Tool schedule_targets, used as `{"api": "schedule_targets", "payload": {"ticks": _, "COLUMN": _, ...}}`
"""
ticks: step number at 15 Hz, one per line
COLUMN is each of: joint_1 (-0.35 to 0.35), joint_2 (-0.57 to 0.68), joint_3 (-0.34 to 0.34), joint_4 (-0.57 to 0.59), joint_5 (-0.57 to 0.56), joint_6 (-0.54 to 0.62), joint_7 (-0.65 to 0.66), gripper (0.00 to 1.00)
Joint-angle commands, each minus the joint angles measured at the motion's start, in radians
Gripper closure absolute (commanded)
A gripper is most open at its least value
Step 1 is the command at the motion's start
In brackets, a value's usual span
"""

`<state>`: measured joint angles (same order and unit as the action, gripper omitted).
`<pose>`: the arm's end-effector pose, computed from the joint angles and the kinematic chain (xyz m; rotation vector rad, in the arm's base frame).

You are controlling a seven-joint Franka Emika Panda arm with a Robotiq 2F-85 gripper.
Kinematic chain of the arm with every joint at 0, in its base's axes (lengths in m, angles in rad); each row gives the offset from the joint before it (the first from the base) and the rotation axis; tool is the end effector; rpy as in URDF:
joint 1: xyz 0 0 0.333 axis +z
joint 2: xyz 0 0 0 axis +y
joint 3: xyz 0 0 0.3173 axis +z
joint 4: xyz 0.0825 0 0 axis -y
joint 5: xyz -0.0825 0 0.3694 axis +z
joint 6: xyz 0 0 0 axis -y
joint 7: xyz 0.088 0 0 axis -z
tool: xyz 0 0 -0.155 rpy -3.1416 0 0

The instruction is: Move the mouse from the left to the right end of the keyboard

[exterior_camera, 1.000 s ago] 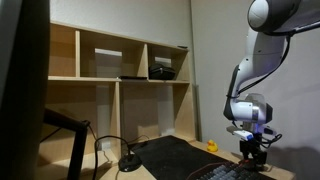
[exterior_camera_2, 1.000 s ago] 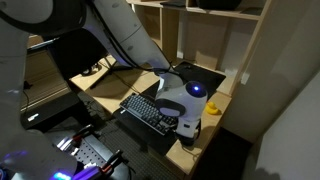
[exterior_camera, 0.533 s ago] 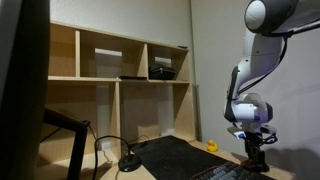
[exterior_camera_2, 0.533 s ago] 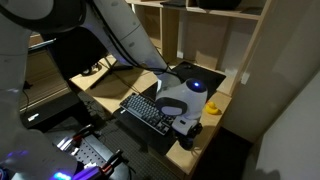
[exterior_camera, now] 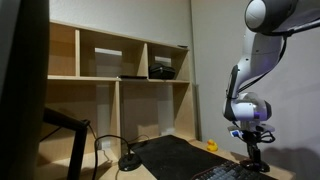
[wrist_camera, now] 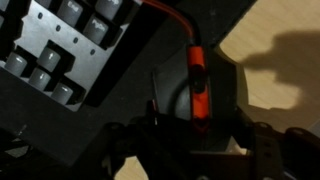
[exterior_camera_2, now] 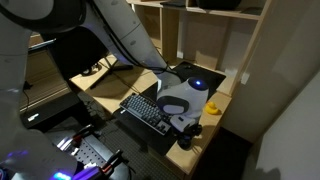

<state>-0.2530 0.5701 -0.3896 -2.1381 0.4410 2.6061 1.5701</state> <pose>0.4346 -0.3413 0.1154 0.9193 -2.9987 -0.0418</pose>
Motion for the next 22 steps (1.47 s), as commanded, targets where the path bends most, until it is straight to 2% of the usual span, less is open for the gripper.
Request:
{"api": "schedule_targets", "payload": {"ticks": 1, "joint_1": -0.028, "joint_2": 0.012, "joint_3": 0.033, "joint_4": 0.014, "joint_5": 0.004, "joint_6": 0.037, "joint_7": 0.015, "gripper": 0.02}}
{"api": "schedule_targets", "payload": {"ticks": 5, "joint_1": -0.049, "joint_2": 0.01, "joint_3": 0.067, "joint_4": 0.009, "joint_5": -0.001, "joint_6": 0.106, "joint_7": -0.054, "gripper": 0.0}}
{"api": "schedule_targets", "payload": {"ticks": 8, "joint_1": -0.109, "joint_2": 0.007, "joint_3": 0.151, "joint_4": 0.007, "joint_5": 0.054, "joint_6": 0.242, "joint_7": -0.203, "gripper": 0.0}}
{"api": "schedule_targets", "payload": {"ticks": 12, "joint_1": -0.263, "joint_2": 0.001, "joint_3": 0.342, "joint_4": 0.016, "joint_5": 0.144, "joint_6": 0.371, "joint_7": -0.486, "gripper": 0.0}}
{"api": "schedule_targets", "payload": {"ticks": 14, "joint_1": -0.344, "joint_2": -0.004, "joint_3": 0.424, "joint_4": 0.016, "joint_5": 0.147, "joint_6": 0.333, "joint_7": -0.627, "gripper": 0.0}}
{"api": "schedule_targets", "payload": {"ticks": 15, "joint_1": -0.371, "joint_2": -0.007, "joint_3": 0.443, "joint_4": 0.014, "joint_5": 0.132, "joint_6": 0.291, "joint_7": -0.675, "gripper": 0.0}}
{"api": "schedule_targets", "payload": {"ticks": 17, "joint_1": -0.362, "joint_2": -0.003, "joint_3": 0.422, "joint_4": 0.019, "joint_5": 0.175, "joint_6": 0.237, "joint_7": -0.811, "gripper": 0.0}}
{"api": "schedule_targets", "payload": {"ticks": 19, "joint_1": -0.35, "joint_2": 0.012, "joint_3": 0.405, "joint_4": 0.027, "joint_5": 0.21, "joint_6": 0.274, "joint_7": -0.922, "gripper": 0.0}}
{"api": "schedule_targets", "payload": {"ticks": 21, "joint_1": -0.361, "joint_2": 0.019, "joint_3": 0.42, "joint_4": 0.037, "joint_5": 0.267, "joint_6": 0.31, "joint_7": -1.054, "gripper": 0.0}}
{"api": "schedule_targets", "payload": {"ticks": 22, "joint_1": -0.424, "joint_2": 0.022, "joint_3": 0.484, "joint_4": 0.038, "joint_5": 0.236, "joint_6": 0.35, "joint_7": -1.109, "gripper": 0.0}}
